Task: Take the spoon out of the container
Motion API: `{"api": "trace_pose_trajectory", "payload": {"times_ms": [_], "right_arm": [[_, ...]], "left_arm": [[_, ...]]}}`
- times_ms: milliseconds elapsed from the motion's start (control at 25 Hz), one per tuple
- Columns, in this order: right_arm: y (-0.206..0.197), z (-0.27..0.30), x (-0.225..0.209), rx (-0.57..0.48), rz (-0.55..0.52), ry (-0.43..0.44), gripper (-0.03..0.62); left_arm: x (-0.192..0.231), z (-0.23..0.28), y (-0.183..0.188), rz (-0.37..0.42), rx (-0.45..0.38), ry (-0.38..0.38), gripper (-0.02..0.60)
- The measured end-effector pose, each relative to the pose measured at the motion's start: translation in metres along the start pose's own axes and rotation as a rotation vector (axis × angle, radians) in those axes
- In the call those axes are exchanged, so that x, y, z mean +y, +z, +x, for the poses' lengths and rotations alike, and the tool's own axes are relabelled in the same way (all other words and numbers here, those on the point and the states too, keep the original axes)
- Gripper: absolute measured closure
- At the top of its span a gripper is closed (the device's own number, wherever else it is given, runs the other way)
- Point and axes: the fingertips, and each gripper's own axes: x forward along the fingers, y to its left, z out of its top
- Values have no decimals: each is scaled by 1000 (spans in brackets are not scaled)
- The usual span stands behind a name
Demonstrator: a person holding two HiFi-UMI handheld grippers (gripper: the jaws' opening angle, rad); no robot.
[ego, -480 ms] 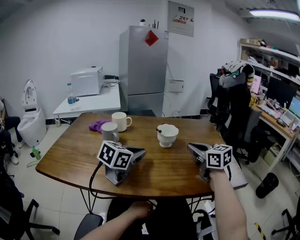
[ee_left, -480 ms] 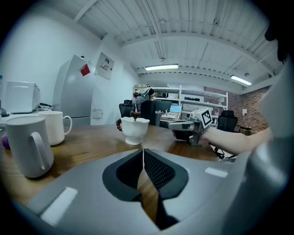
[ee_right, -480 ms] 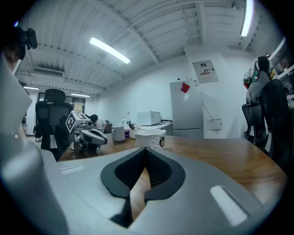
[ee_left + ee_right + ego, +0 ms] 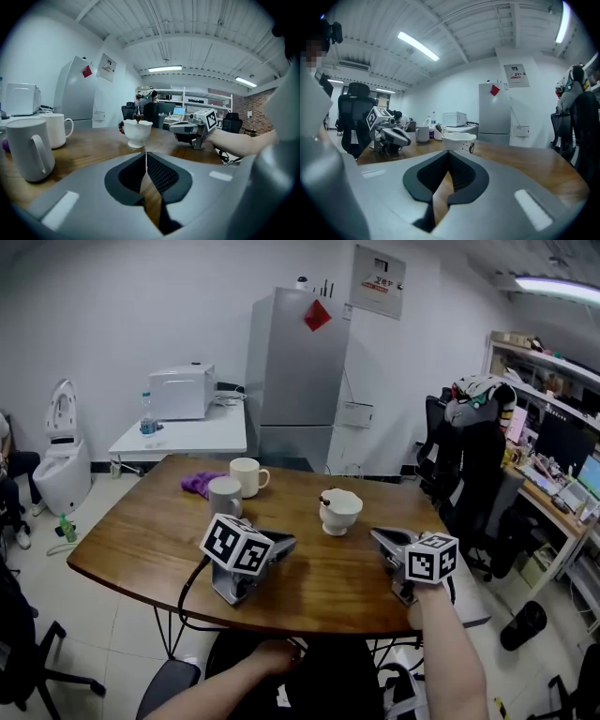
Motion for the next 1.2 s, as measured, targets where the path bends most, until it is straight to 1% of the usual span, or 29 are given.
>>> {"api": "trace_pose_trajectory", "payload": {"times_ms": [640, 920, 1200], "right_arm": [[36, 32, 23, 38, -116, 30, 591], [47, 52, 31, 71, -171, 26, 570], [55, 68, 37, 100, -238, 11, 532]], "left_arm": [[-2, 2, 3, -1, 0, -1, 569], [-2, 3, 3, -1, -1, 0, 569], [-2, 4, 4, -1, 0, 0, 569]]}}
